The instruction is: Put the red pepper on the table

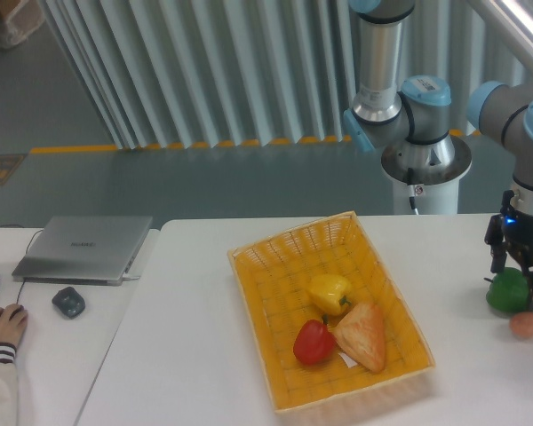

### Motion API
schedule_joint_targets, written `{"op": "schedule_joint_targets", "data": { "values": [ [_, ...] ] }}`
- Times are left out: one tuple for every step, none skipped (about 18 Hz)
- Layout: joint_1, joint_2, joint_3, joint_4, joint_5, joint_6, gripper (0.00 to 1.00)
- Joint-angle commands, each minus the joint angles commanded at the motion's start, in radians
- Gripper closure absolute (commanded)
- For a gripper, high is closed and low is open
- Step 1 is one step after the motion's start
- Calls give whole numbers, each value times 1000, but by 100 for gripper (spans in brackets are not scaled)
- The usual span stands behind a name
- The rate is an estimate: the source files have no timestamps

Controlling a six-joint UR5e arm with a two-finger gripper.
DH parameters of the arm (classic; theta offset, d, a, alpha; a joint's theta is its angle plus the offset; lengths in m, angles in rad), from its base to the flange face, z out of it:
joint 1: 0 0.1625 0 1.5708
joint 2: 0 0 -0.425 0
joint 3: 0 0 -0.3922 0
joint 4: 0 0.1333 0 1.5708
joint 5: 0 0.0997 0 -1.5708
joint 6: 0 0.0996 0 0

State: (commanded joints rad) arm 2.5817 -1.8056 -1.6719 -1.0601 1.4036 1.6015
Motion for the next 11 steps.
{"op": "schedule_joint_targets", "data": {
  "values": [
    [-2,3,-2,0,2,-2,0],
    [0,3,-2,2,2,-2,0],
    [8,3,-3,6,3,8,0],
    [20,3,-3,3,5,8,0],
    [21,3,-3,3,6,6,0],
    [21,3,-3,2,9,12,0],
    [20,3,-2,2,20,11,0],
    [17,3,1,2,38,11,0],
    [14,3,0,0,51,8,0],
    [8,2,1,0,72,0,0],
    [5,0,0,0,99,0,0]
  ]
}}
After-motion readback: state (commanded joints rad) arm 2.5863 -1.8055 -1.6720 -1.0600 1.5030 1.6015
